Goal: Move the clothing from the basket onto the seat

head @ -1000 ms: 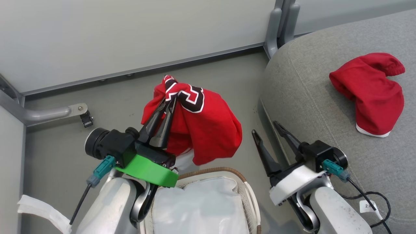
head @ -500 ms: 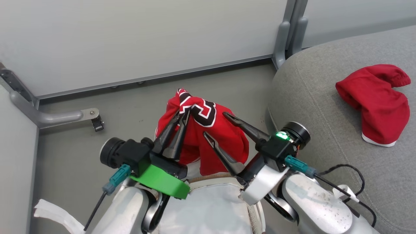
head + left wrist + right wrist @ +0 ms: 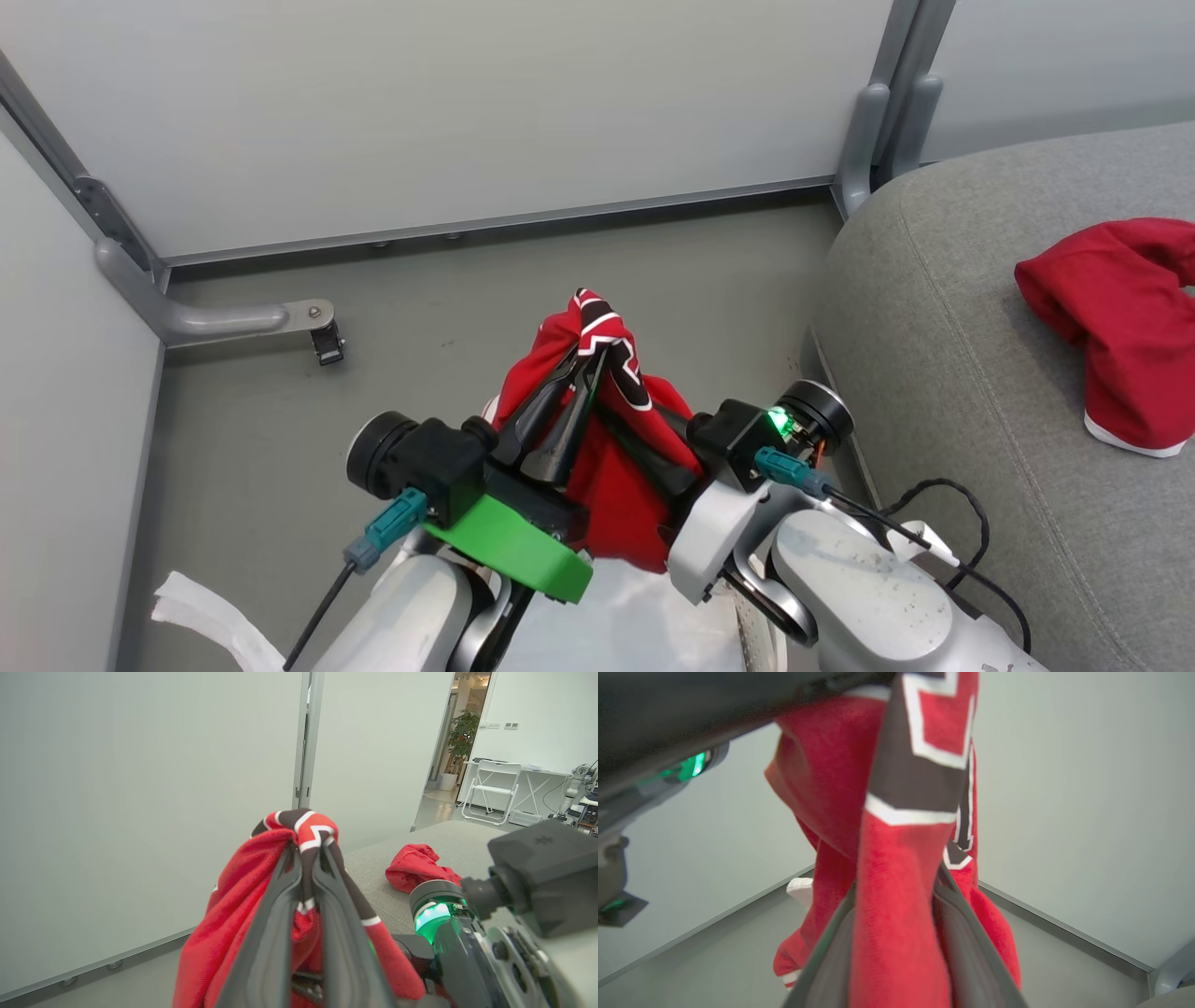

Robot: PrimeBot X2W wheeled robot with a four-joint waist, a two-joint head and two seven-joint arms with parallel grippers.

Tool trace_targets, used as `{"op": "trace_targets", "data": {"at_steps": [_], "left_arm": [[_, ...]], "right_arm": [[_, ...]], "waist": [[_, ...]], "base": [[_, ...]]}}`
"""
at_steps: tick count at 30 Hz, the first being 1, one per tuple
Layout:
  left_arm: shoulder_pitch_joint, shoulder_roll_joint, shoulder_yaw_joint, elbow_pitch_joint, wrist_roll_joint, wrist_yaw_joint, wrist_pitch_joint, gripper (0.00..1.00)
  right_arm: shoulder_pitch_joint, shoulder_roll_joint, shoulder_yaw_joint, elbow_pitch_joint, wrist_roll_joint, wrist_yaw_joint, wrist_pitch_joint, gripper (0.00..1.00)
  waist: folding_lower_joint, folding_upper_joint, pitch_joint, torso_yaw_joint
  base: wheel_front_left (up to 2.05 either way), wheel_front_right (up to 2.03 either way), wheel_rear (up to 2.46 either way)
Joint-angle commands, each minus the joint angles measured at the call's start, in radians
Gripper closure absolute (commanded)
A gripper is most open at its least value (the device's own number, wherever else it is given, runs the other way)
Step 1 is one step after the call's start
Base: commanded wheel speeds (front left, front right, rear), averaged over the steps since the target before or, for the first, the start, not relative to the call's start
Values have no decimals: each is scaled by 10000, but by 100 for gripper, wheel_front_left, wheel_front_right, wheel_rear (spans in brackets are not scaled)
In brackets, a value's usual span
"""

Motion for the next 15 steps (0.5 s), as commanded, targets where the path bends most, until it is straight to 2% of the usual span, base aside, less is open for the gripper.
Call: {"op": "trace_targets", "data": {"at_steps": [1,5,6,7,8,15], "left_arm": [[133,-20,21,-17,-20,-26,-37,100],[204,16,169,-29,11,-26,-39,100],[223,18,223,-30,72,-26,-37,96],[258,11,280,-30,96,-26,-39,67],[283,1,335,-40,135,-26,-37,1],[293,7,368,105,281,-26,-24,0]], "right_arm": [[201,-31,-19,60,125,-14,1,100],[293,-25,-196,-26,342,-14,1,100],[347,-26,-251,-71,398,-14,1,100],[381,-25,-303,-115,411,-14,1,100],[429,-33,-356,-183,439,-14,1,100],[706,-132,-923,-668,564,-14,-2,100]], "waist": [[1,24,-25,26],[1,24,-7,-136],[1,24,9,-232],[1,24,31,-337],[1,24,62,-481],[1,24,341,-2016]], "base": [[0,0,0],[0,0,0],[0,0,0],[0,0,0],[0,0,0],[0,0,0]]}}
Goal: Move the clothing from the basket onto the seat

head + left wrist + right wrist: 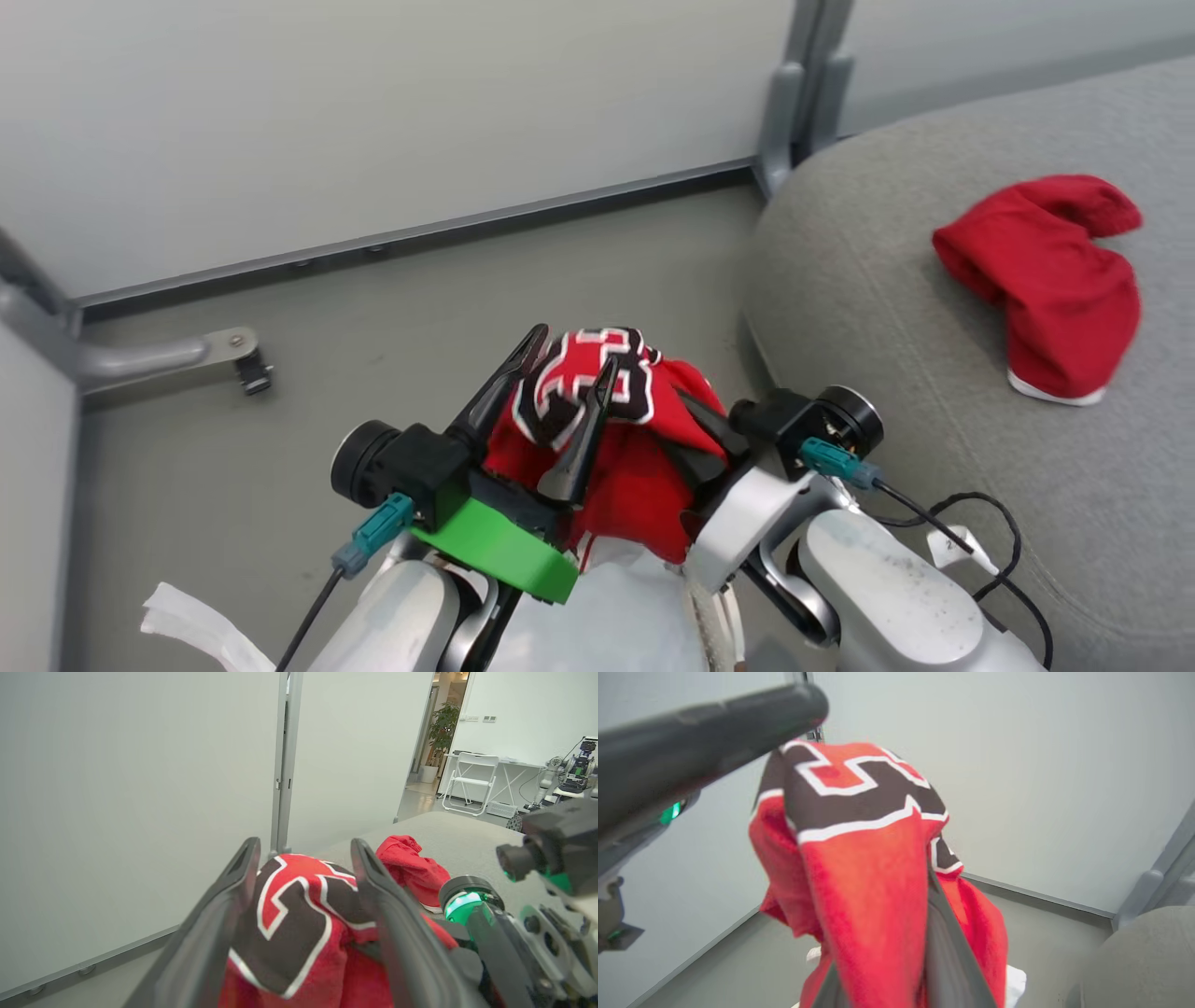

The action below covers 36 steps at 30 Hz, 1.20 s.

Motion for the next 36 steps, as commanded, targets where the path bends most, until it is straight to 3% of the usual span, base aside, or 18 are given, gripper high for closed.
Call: {"op": "trace_targets", "data": {"at_steps": [1,10,16,26,36], "left_arm": [[63,11,29,38,113,-26,-6,0],[-322,7,-98,317,77,-26,-5,0],[-480,127,-277,512,21,-26,-5,0],[-949,432,-653,783,-72,-26,-5,0],[-1650,719,-1072,811,-104,-26,-5,0]], "right_arm": [[199,-91,-150,-122,45,-14,-6,100],[567,-288,-1097,-804,57,-14,-12,100],[769,-407,-1649,-1109,31,-14,-12,100],[-934,-1255,-3506,-1640,-308,-14,-12,100],[-3688,-2131,-5421,-466,-1370,-14,-12,100]], "waist": [[1,24,274,-1159],[1,24,801,-3544],[1,24,1095,-4535],[1,24,2064,-4625],[1,24,3570,-3431]], "base": [[0,0,0],[0,0,0],[0,0,0],[0,0,0],[0,0,0]]}}
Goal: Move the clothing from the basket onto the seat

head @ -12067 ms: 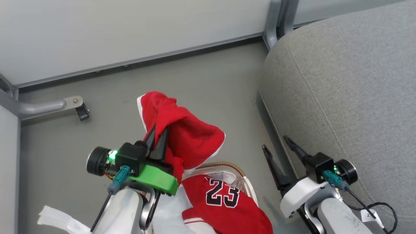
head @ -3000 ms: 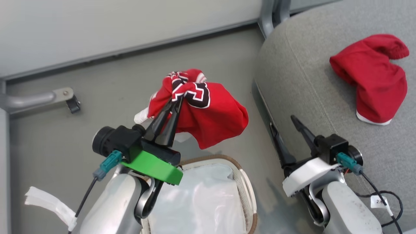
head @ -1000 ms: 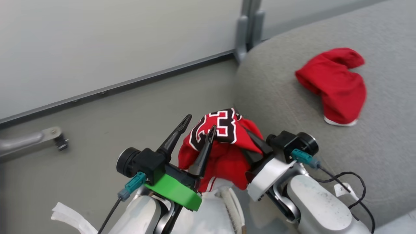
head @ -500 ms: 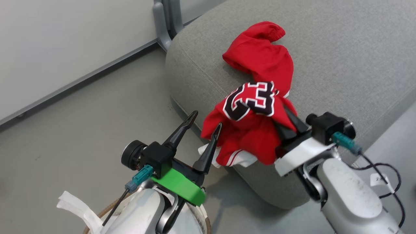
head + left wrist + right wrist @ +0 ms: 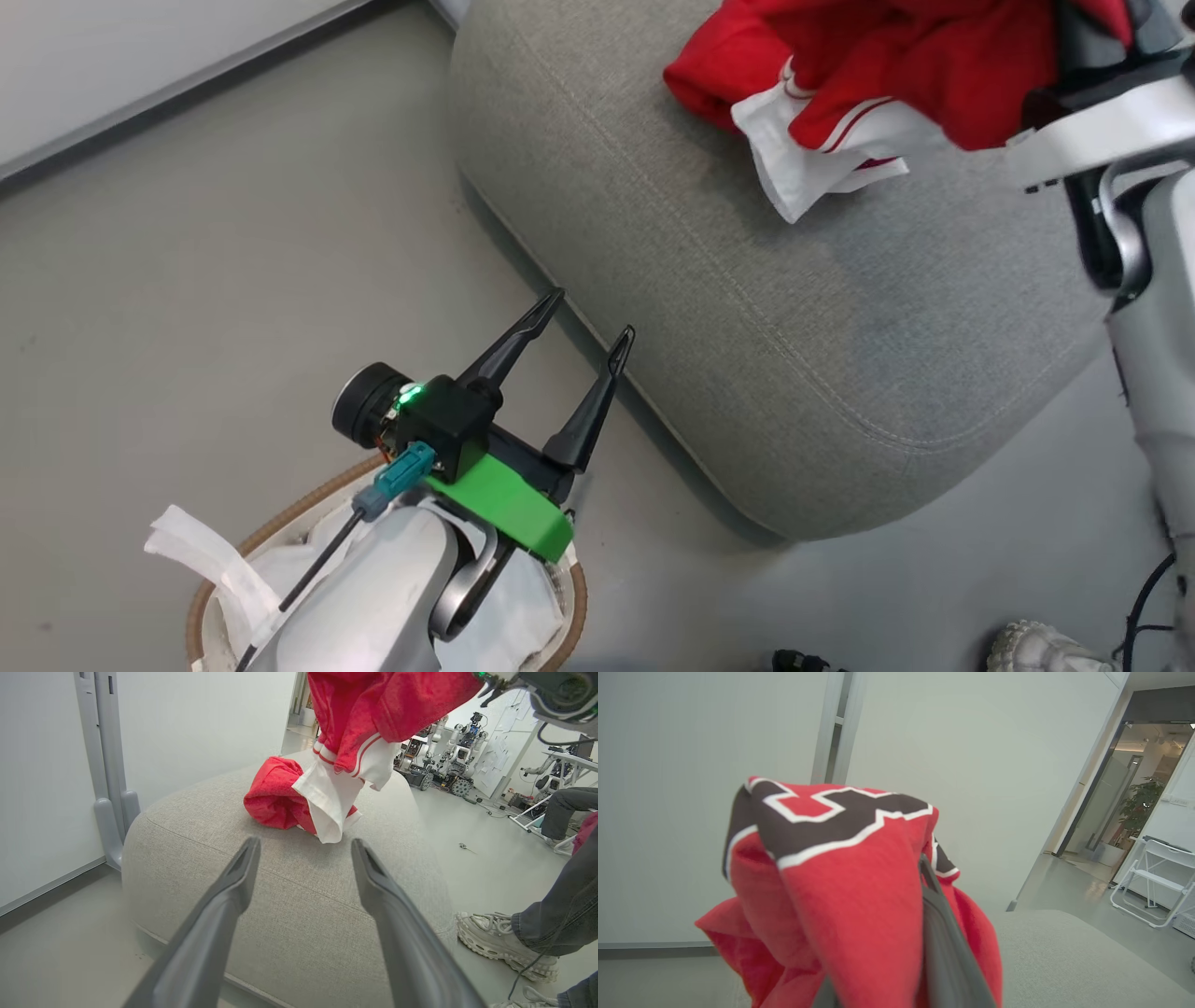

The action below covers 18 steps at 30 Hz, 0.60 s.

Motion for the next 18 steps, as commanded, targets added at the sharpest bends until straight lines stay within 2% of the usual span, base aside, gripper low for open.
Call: {"op": "trace_targets", "data": {"at_steps": [1,10,18], "left_arm": [[-296,106,-13,17,35,-26,-4,0],[-1144,73,-231,-126,95,-26,-3,0],[-1525,34,-154,-258,204,-26,-4,0]], "right_arm": [[-338,-116,-190,270,-249,-14,-16,100],[-1484,-459,-1574,2594,-1874,-14,-16,100],[-1347,-197,-3301,4115,-3198,-14,-16,100]], "waist": [[0,24,908,862],[0,24,2271,2156],[0,24,2949,2816]], "base": [[0,0,0],[0,0,0],[0,0,0]]}}
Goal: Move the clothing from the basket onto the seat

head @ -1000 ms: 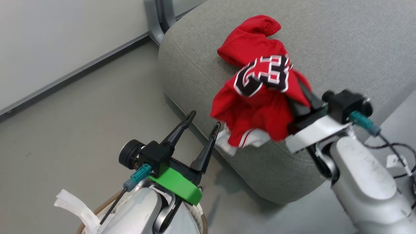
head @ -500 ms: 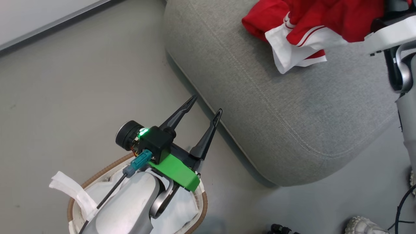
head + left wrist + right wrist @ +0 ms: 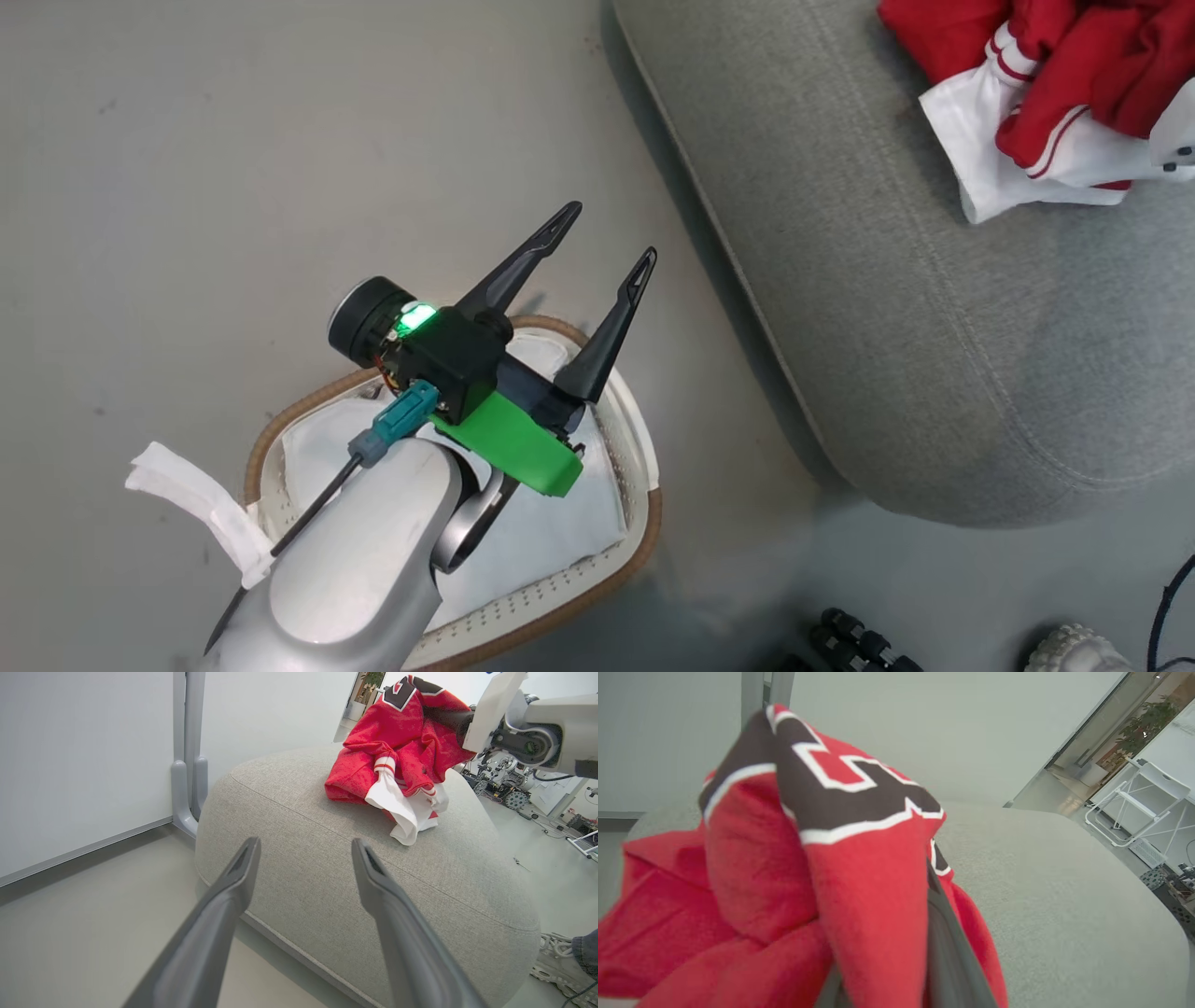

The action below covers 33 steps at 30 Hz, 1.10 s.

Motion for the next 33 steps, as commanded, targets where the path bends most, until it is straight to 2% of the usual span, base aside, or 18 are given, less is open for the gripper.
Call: {"op": "trace_targets", "data": {"at_steps": [1,2,3,4,9,16,25,33], "left_arm": [[-155,-7,92,-89,83,-26,-3,0],[-121,5,93,-115,113,-26,-3,0],[-68,17,96,-126,129,-26,-3,0],[-21,25,102,-122,133,-26,-3,0],[257,-56,175,-92,125,-26,-4,0],[756,-194,417,8,39,-26,-3,0],[1651,-357,724,-60,-36,-27,-3,0],[2461,-557,1191,-211,42,-27,-3,0]], "right_arm": [[166,88,-279,272,-144,-14,-16,99],[210,110,-441,361,-250,-14,-16,82],[288,136,-568,464,-387,-14,-16,7],[359,189,-725,556,-440,-14,-16,0],[824,442,-1182,341,-642,-14,-7,0],[1566,643,-1044,-678,-377,-14,-8,0],[2661,773,-327,-1927,235,-14,-8,0],[3696,1010,927,-2996,1134,-14,-8,0]], "waist": [[-2,24,686,734],[-2,24,680,758],[-2,24,648,784],[-2,24,598,797],[-2,24,73,721],[-2,24,-1049,418],[-2,24,-2559,141],[-2,24,-3589,330]], "base": [[0,0,0],[0,0,0],[0,0,0],[0,0,0],[0,0,0],[0,0,0],[0,0,0],[0,0,0]]}}
